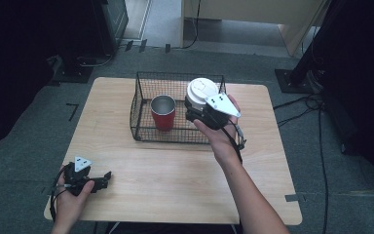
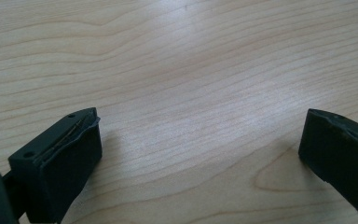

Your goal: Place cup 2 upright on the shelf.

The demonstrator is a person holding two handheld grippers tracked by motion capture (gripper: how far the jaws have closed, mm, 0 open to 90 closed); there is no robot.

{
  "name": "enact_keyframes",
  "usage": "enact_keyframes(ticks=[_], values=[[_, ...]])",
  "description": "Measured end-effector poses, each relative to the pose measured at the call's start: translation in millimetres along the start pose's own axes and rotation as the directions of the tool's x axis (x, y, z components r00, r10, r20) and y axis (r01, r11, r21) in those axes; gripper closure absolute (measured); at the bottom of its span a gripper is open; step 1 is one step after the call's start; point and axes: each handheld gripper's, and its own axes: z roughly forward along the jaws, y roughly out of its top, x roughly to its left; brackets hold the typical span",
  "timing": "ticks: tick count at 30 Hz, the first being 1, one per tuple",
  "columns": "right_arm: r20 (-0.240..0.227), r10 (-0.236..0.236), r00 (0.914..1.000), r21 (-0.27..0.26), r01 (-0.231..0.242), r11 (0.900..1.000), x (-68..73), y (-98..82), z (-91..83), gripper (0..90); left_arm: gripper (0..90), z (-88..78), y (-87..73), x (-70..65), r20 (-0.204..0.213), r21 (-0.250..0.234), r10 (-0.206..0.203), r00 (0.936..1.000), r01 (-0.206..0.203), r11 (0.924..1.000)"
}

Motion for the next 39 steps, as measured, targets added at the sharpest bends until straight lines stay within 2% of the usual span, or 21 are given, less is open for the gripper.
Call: enact_keyframes(ticks=[2,3,8,18,27,32,39], values=[[0.003,0.002,1.0000,0.005,-0.002,1.000,-0.7,-1.4,3.0,16.1,0.0,0.0,0.0,0.0,0.000,0.000,-0.001,1.0000,0.001,1.0000],[0.018,0.008,0.9998,0.019,-0.009,1.000,-2.3,-5.0,9.8,16.1,0.0,0.0,0.0,0.0,0.000,0.000,0.000,1.0000,0.000,1.0000],[0.050,0.001,0.9987,0.039,-0.003,0.999,-4.8,-12.7,22.7,16.1,0.0,-0.1,0.0,0.0,0.000,0.001,0.001,1.0000,-0.001,1.0000],[0.068,0.045,0.9967,0.103,-0.051,0.993,-8.9,-26.7,45.1,16.1,0.0,-0.2,0.0,0.1,0.001,0.001,-0.001,1.0000,0.001,1.0000],[0.088,0.069,0.9938,0.173,-0.083,0.981,-11.8,-36.9,58.6,16.0,0.0,-0.3,-0.1,0.3,0.002,0.000,-0.003,1.0000,0.003,1.0000],[0.100,0.078,0.9919,0.224,-0.099,0.970,-15.0,-43.4,67.5,16.0,0.0,-0.3,-0.1,0.4,0.003,-0.001,-0.004,1.0000,0.004,1.0000],[0.092,0.064,0.9937,0.271,-0.087,0.959,-15.6,-47.3,70.4,16.0,0.0,-0.4,-0.1,0.5,0.004,-0.001,-0.005,1.0000,0.005,1.0000]])
